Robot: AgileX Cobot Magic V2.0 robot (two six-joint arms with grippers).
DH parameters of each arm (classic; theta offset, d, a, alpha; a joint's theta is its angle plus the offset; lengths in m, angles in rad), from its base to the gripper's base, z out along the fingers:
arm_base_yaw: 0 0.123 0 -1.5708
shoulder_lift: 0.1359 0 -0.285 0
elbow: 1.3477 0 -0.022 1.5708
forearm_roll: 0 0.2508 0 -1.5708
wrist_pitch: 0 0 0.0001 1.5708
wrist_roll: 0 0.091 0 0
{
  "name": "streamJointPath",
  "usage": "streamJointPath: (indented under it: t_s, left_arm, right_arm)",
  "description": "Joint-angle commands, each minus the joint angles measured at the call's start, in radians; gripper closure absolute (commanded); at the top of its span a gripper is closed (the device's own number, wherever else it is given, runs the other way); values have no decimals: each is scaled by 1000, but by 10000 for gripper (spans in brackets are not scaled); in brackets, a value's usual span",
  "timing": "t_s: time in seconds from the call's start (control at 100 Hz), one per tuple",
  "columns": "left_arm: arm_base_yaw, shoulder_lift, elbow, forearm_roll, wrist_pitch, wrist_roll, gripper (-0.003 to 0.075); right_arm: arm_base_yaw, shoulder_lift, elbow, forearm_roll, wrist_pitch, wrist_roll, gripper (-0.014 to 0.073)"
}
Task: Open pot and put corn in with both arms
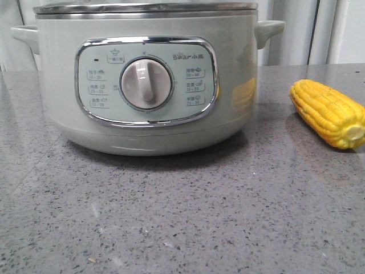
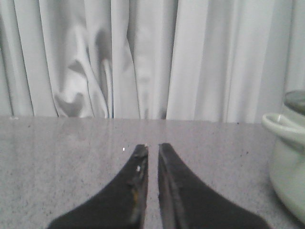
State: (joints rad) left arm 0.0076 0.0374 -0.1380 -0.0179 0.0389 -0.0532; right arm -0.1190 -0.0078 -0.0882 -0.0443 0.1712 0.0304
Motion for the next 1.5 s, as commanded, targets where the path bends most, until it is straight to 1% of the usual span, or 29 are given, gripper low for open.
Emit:
streamJointPath:
  t_s: [0.0, 0.12, 0.27, 0.43, 0.48, 0.5, 0.57, 0.6, 0.67, 0.72, 0.86, 0.96, 1.03, 1.12, 1.24, 1.36, 1.49]
  left_arm:
    - [-7, 76, -101, 0, -64, -1, 741]
    - [-7, 174, -182, 1, -70, -1, 741]
    - [-7, 278, -240, 1, -73, -1, 741]
    - [-7, 354, -244, 1, -166, -1, 733]
    - [-7, 370, -244, 1, -205, -1, 697]
    - [-7, 377, -244, 1, -221, -1, 672]
    - [-7, 398, -244, 1, -271, -1, 550]
    - [-7, 407, -244, 1, -290, -1, 479]
    - [-7, 430, -244, 1, -329, -1, 367]
    - [-7, 449, -244, 1, -347, -1, 334]
    - [-30, 505, -250, 1, -383, -1, 332]
    - [-92, 553, -275, 18, -390, -1, 332]
    - [-159, 599, -305, 54, -392, -1, 332]
    - [-262, 671, -351, 54, -392, -1, 332]
    - [-401, 774, -406, 54, -415, -1, 331]
    - [-523, 891, -461, 91, -460, -1, 331]
    - [-606, 1006, -522, 91, -498, -1, 331]
  right_arm:
    - [31, 53, -90, -12, -2, -6, 665]
    - [64, 153, -156, -7, 54, -6, 664]
    - [73, 294, -204, 68, 76, -6, 665]
    - [87, 424, -257, 70, 69, -6, 665]
    - [89, 455, -265, 70, 48, -6, 665]
    - [91, 467, -266, 70, 33, -6, 665]
    - [92, 499, -266, 72, -24, -4, 665]
    - [92, 511, -266, 74, -44, -4, 665]
    - [92, 536, -266, 76, -72, -4, 665]
    - [92, 549, -266, 79, -84, -4, 665]
    - [109, 563, -267, 83, -86, -4, 665]
    - [148, 571, -271, 81, -75, -4, 664]
    - [180, 589, -280, 81, -57, -4, 664]
    - [219, 626, -303, 81, -23, -4, 664]
    - [271, 675, -324, 81, -23, -4, 664]
    - [294, 713, -342, 81, -26, -4, 664]
    - [296, 729, -351, 81, -27, -4, 664]
